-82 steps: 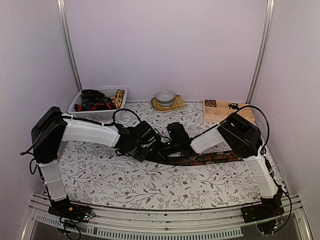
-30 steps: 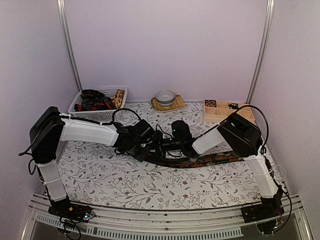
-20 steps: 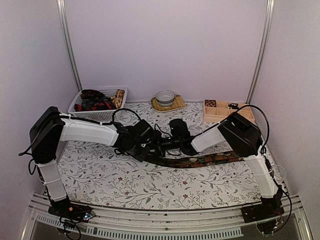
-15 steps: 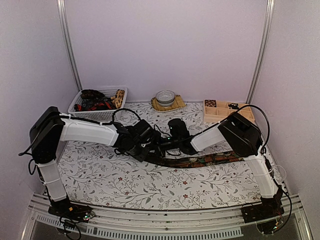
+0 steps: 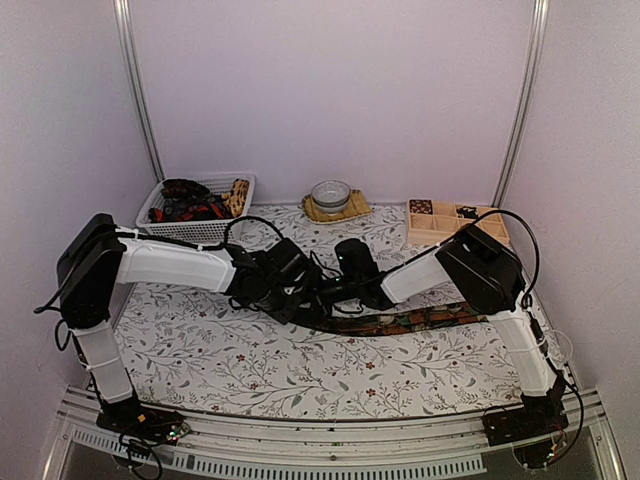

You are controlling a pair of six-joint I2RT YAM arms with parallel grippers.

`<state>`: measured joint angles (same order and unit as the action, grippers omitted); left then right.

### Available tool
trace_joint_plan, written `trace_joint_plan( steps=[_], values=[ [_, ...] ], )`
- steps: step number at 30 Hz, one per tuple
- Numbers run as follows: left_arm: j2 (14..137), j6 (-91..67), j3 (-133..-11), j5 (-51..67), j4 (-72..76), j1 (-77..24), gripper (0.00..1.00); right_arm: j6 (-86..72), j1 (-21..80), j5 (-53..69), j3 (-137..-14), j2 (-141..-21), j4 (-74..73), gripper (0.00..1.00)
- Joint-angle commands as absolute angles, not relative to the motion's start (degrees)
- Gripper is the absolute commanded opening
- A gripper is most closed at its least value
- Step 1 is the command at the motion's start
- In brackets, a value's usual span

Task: Roll the ties
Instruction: Roll the tie at the center of the board.

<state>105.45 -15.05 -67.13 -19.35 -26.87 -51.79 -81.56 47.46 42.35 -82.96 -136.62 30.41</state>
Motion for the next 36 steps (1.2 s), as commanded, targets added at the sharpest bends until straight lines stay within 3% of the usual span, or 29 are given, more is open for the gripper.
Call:
trace_joint_plan(
  steps=[1, 11, 18, 27, 30, 36],
  values=[
    [103.84, -13.79, -67.27, -17.4, -22.77, -53.21, 0.04, -80.51, 48.08, 43.05, -83.65, -137.0, 29.27, 0.31],
    [104.33, -13.57, -67.24, -16.97, -22.74, -53.53, 0.06, -79.71, 48.18, 44.57, -83.18, -137.4, 28.04, 0.24],
    [103.26, -13.66, -66.79, -16.54, -22.72, -53.95, 0.38, -80.15, 48.22, 44.49, -81.19, -137.13, 29.04, 0.1],
    [93.12, -16.62, -61.68, -13.83, -20.9, -51.97, 0.73, -80.52, 48.17, 45.66, -80.26, -137.22, 30.05, 0.09],
    [91.08, -18.77, -57.82, -10.39, -20.27, -48.4, 0.79, -80.7, 48.16, 46.6, -80.82, -137.11, 29.96, 0.09],
    [88.71, -22.48, -48.76, -0.55, -12.54, -42.66, 0.82, -78.97, 48.22, 50.45, -82.45, -137.94, 27.69, 0.09]
  ],
)
